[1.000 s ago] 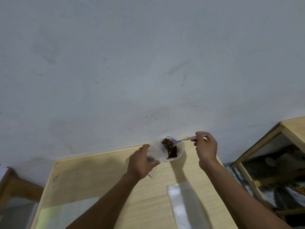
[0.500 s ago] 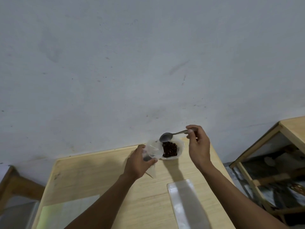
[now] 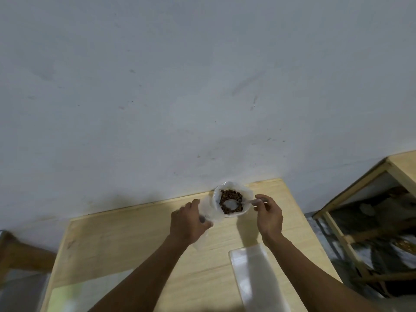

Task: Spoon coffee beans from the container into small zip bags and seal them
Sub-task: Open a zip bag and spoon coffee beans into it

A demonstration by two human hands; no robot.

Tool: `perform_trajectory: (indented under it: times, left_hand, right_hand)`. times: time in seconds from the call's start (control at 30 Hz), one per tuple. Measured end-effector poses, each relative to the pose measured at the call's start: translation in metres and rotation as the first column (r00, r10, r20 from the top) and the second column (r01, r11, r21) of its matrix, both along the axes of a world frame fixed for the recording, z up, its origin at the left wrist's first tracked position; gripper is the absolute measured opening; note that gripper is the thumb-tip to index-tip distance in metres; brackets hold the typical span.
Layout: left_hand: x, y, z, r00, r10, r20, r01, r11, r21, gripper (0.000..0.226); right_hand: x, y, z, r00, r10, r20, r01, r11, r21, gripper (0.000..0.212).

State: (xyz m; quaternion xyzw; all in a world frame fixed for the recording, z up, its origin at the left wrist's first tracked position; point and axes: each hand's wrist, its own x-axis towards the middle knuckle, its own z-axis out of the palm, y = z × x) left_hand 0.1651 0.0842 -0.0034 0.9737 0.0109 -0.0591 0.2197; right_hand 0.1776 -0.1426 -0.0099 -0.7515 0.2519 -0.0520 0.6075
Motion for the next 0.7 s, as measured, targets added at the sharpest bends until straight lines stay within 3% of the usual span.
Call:
perform_trajectory:
  times: [0.2,0.37,0.53,0.7]
  left_hand:
    - [0.004,-0.003,-0.006,1.000,-0.008,0.006,0.008,1.000,0.015,0.070]
    - [0.001,0.001,-0.009,0.999,0.002,0.052,0.002,0.998,-0.059,0.073]
    - [-0.003,0.005,-0.005,0.993,0.017,0.113,-0.003,0.992,-0.123,0.076]
    - [-0.006,0.002,0.006,0.997,0.055,0.051,-0.048,0.989,-0.139,0.077]
  right_hand:
    - [0.004,-0.005,-0.007,0.983,-0.112,-0.143,0.129,0.984,0.119,0.017]
    - [0.012,-0.013,-0.003,0.966,-0.176,-0.190,0.207,0.965,0.162,0.019]
    - [0.015,-0.020,0.023,0.974,-0.187,-0.130,0.208,0.963,0.173,0.019]
    - [0.013,-0.016,0.062,0.989,-0.150,-0.006,0.149,0.975,0.167,0.019]
